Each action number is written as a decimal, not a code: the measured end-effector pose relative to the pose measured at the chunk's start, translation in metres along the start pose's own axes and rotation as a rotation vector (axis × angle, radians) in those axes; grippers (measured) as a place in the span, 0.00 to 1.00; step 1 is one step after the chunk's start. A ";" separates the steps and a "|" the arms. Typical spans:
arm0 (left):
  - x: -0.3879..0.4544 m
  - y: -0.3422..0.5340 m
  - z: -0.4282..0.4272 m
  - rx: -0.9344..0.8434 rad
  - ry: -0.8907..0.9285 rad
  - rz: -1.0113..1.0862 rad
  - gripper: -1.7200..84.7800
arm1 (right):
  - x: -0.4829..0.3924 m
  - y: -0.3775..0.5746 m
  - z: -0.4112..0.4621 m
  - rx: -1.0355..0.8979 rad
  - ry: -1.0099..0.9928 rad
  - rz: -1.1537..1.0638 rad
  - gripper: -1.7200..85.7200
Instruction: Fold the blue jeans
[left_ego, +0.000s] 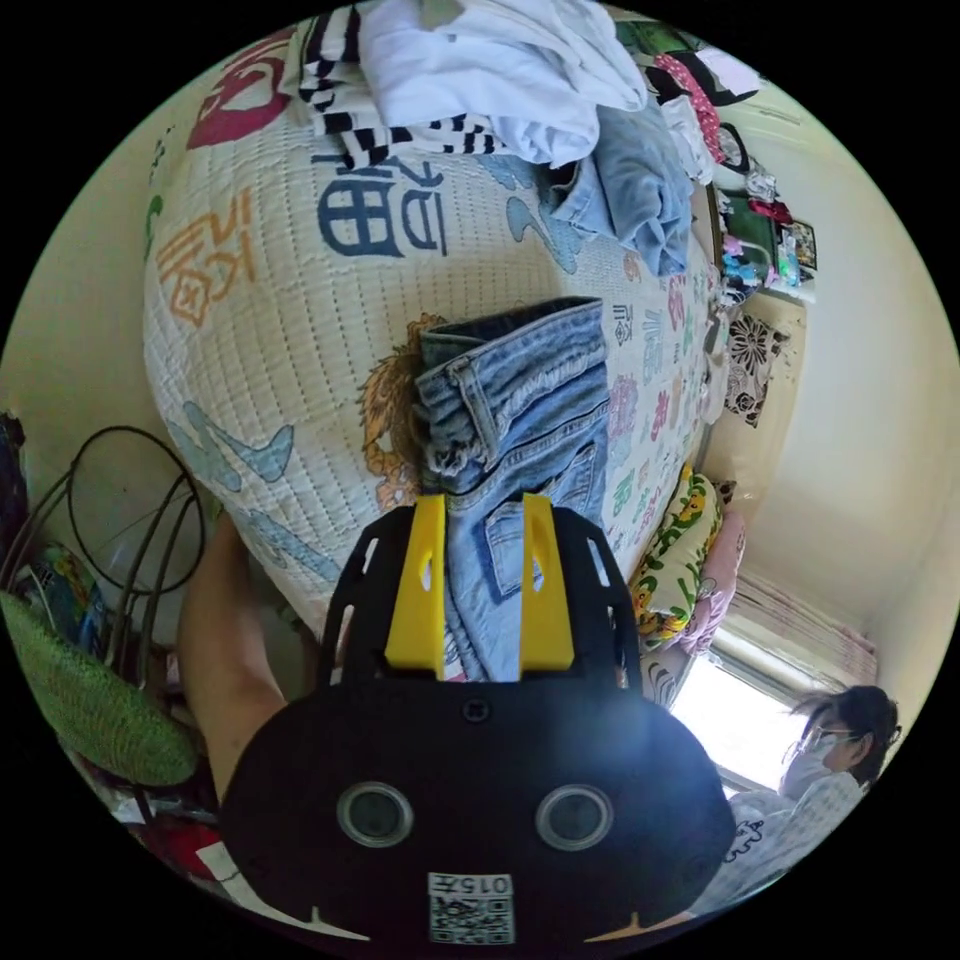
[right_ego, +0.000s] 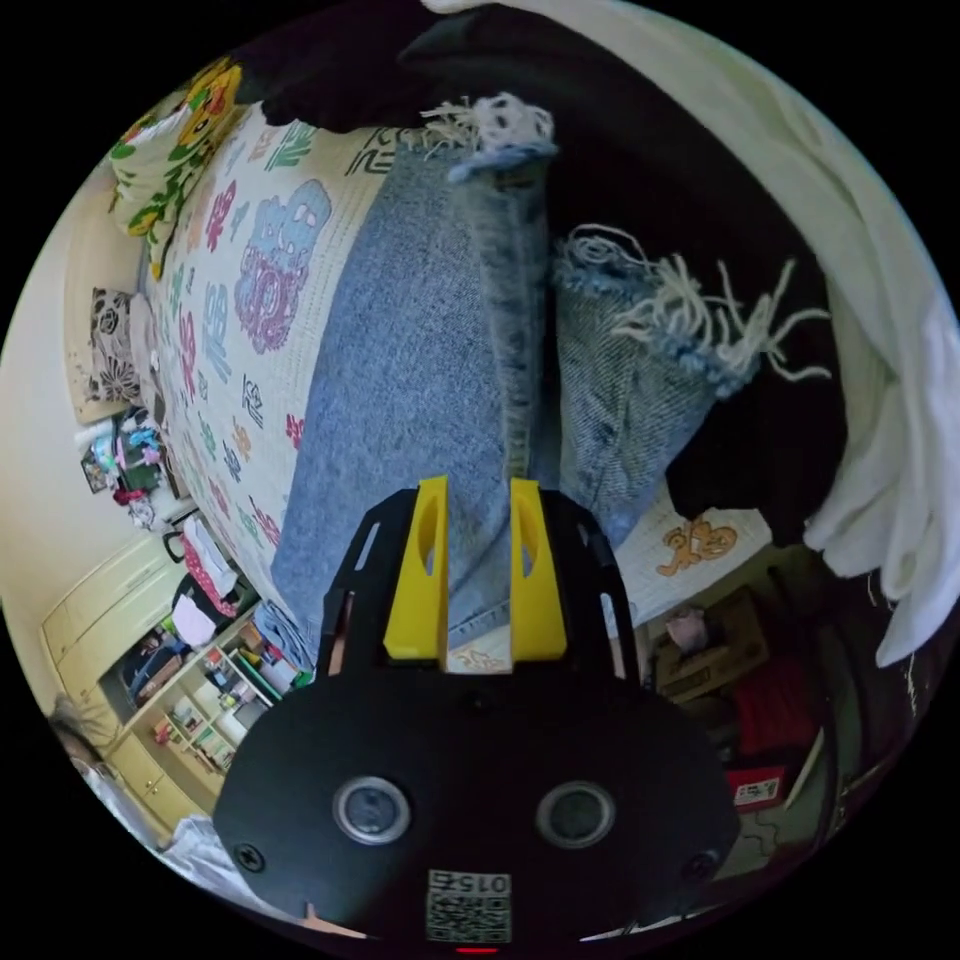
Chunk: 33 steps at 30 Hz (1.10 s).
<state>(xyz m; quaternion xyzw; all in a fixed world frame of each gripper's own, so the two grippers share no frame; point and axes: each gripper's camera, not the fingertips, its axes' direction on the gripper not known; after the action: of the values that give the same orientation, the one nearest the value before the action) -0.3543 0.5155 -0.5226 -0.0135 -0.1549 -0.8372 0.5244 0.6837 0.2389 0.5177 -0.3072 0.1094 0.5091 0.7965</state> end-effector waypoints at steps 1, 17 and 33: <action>0.005 -0.004 0.004 -0.002 -0.036 0.018 0.12 | 0.001 -0.001 0.003 0.003 0.044 0.014 0.07; 0.067 -0.017 -0.008 -0.148 -0.145 0.211 0.06 | 0.016 -0.011 0.029 0.065 0.079 0.110 0.11; 0.150 -0.026 -0.013 -0.169 -0.050 0.305 0.06 | -0.035 -0.043 -0.035 0.023 -0.272 -0.166 0.02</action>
<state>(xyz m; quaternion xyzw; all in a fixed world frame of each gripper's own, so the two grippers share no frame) -0.4427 0.3917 -0.5140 -0.1018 -0.0929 -0.7573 0.6383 0.7097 0.1792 0.5236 -0.2340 -0.0193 0.4772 0.8469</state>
